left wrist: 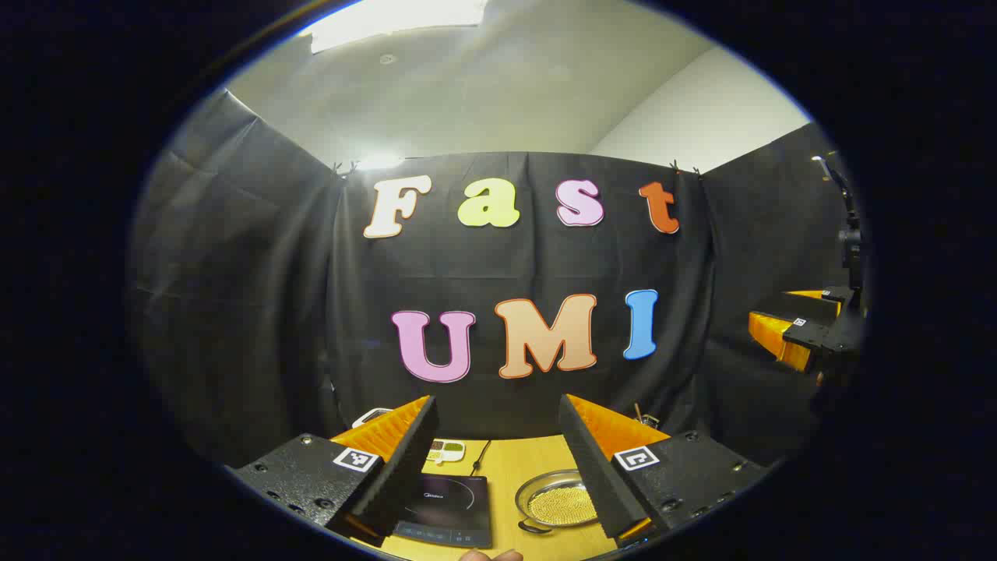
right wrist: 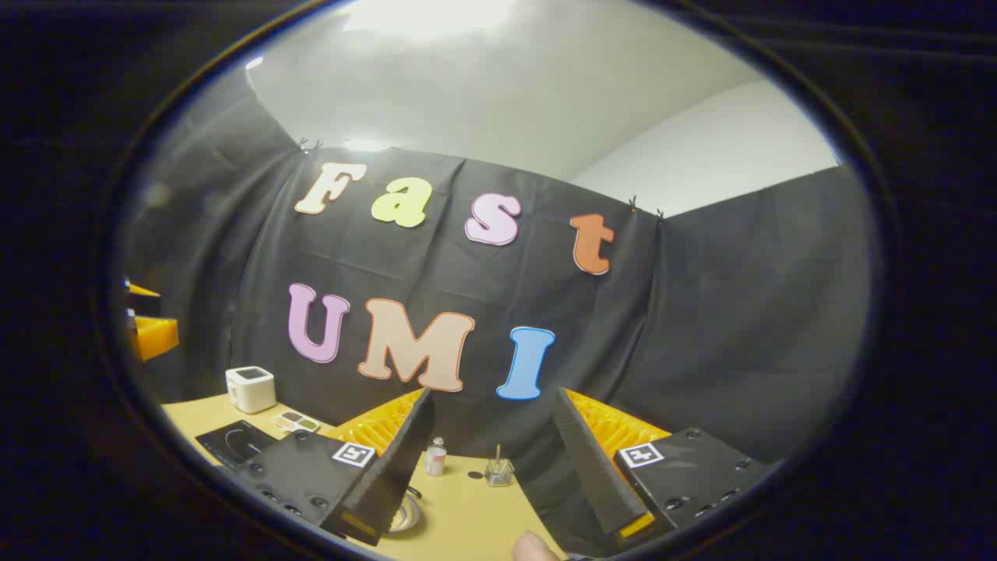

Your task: First push the handle of the pot to place it horizontally, then grasp the pot with both hands and set it on the induction cooktop.

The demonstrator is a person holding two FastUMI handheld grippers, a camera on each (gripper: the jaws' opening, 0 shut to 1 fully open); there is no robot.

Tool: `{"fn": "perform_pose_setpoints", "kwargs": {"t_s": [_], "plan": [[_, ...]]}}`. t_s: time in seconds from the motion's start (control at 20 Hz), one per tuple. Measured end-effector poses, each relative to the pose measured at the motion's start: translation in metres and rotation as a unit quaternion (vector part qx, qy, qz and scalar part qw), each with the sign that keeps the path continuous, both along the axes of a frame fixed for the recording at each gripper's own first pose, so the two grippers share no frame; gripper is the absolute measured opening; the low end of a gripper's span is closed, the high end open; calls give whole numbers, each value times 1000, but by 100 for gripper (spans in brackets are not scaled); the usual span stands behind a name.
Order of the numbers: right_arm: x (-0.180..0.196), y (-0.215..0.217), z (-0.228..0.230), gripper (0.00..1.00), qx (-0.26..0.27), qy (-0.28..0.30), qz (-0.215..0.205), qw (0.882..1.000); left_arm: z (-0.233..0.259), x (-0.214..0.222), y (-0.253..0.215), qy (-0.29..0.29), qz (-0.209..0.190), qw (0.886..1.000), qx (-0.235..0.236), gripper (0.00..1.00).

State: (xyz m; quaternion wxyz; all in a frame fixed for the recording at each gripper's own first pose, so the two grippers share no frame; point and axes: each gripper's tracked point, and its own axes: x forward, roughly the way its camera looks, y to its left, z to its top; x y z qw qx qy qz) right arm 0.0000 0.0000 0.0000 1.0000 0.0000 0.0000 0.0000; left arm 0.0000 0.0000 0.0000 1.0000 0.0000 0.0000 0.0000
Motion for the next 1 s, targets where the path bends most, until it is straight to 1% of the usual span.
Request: {"fn": "perform_pose_setpoints", "kwargs": {"t_s": [0.1, 0.15, 0.4, 0.75, 0.85, 1.0], "plan": [[-1, 14, -7, 99, 3, 12, 21, 1000, 2, 3, -5, -1, -2, 1000, 7, 92], [1, 13, -9, 99, 4, 16, 24, 1000, -2, 3, -7, 4, -2, 1000, 9, 92], [4, 13, -17, 99, 39, 35, 34, 998, -6, 6, -14, 16, 1, 1000, 2, 92], [5, 17, -28, 99, 47, 51, 46, 997, -7, 5, -11, 22, 19, 1000, -4, 92], [5, 18, -33, 97, 49, 55, 49, 996, -9, 4, -10, 25, 23, 999, -5, 92], [6, 16, -38, 96, 47, 58, 50, 996, -12, 4, -10, 28, 29, 999, -7, 94]]}}
